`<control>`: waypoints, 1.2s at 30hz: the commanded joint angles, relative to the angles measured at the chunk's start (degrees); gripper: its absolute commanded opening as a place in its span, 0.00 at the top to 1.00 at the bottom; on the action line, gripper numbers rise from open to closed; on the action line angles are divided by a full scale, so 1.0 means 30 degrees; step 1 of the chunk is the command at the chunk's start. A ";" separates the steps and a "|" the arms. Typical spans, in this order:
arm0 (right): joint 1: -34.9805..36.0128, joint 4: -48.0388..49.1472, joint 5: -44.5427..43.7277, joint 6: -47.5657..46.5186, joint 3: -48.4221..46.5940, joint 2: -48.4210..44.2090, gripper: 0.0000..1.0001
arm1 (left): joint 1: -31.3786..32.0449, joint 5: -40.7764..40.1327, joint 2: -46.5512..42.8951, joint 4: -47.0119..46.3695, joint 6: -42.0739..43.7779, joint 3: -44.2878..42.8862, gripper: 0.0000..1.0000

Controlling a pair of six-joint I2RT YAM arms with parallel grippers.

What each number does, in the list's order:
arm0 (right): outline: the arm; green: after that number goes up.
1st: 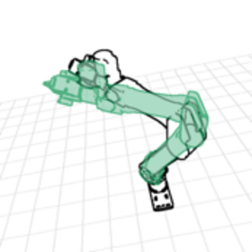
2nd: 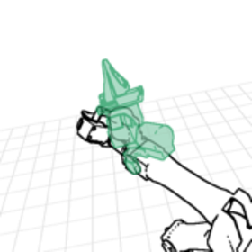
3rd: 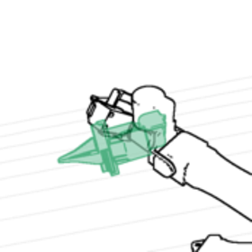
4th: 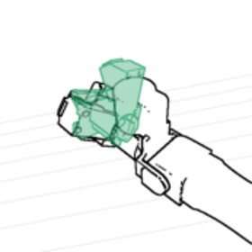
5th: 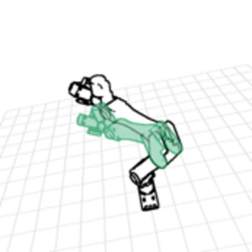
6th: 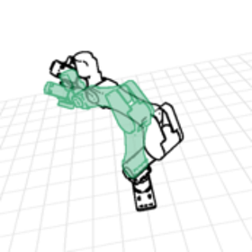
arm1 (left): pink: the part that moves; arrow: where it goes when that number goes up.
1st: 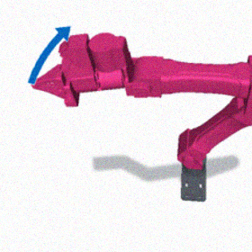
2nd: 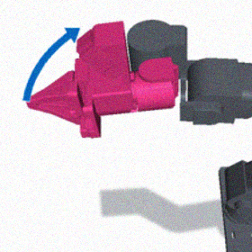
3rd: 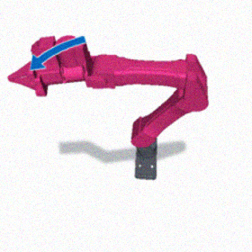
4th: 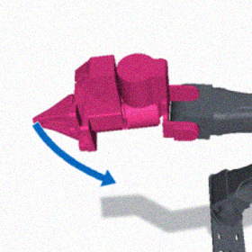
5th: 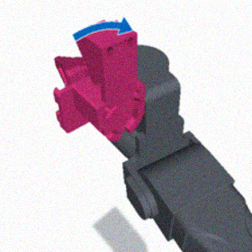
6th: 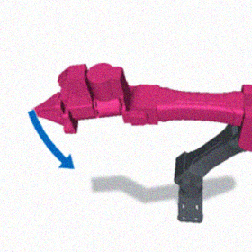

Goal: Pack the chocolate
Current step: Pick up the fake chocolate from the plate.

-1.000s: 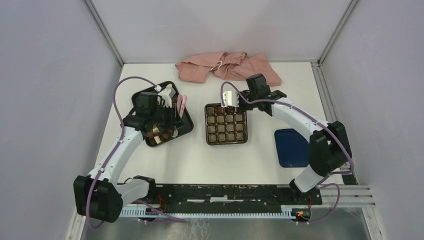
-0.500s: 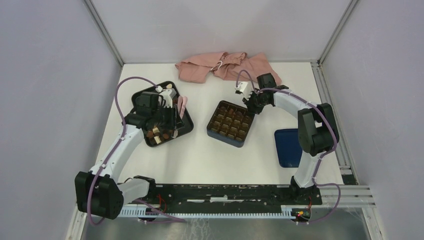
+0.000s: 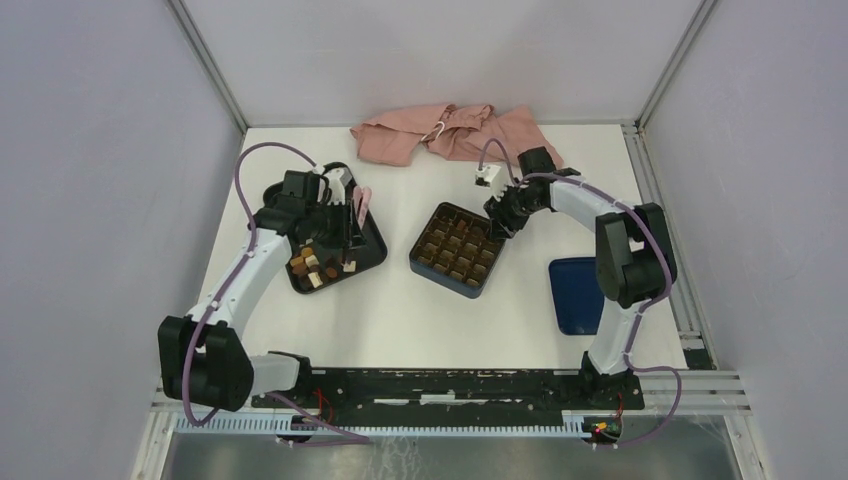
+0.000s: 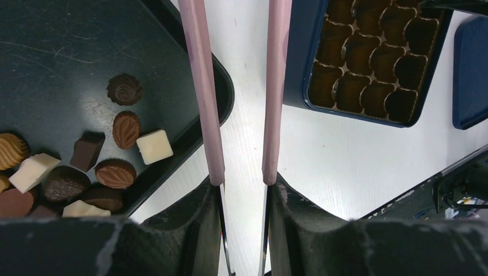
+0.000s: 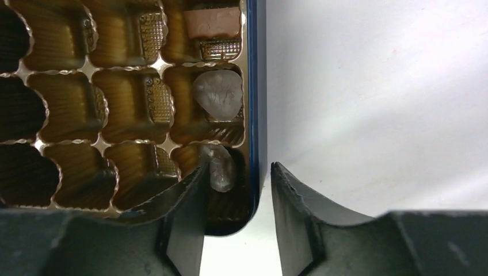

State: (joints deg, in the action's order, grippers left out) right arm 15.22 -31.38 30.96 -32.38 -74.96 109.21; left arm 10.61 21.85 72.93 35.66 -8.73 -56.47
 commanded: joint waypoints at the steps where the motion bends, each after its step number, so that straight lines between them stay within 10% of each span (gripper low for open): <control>1: -0.0633 -0.0877 0.0717 -0.0537 -0.1455 -0.2351 0.48 | -0.0217 -0.1293 0.0470 0.0756 0.0309 -0.1616 0.62; 8: -0.0819 -0.1007 0.1087 -0.2115 -0.2497 -0.6287 0.31 | -0.0990 -0.2735 0.2763 0.1853 0.0869 -0.3431 0.62; 11: -0.0900 0.1457 0.3924 -0.0464 -0.1143 -0.8082 0.02 | -0.1711 -0.2184 0.4117 0.1857 0.0759 -0.4056 0.62; 15: -0.0915 0.6347 0.9996 0.2911 0.3210 -0.8938 0.02 | -0.2748 -0.1055 0.6251 0.1956 0.0747 -0.4842 0.62; 36: -0.0926 0.4051 0.8987 0.0633 0.3690 -0.7250 0.11 | -0.3508 -0.2319 1.1991 0.5807 0.0614 -0.9497 0.61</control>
State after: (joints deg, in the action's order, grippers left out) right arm 12.60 -18.81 57.93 -28.91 -61.28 87.15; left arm 0.08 17.23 107.11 48.58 -8.69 -80.60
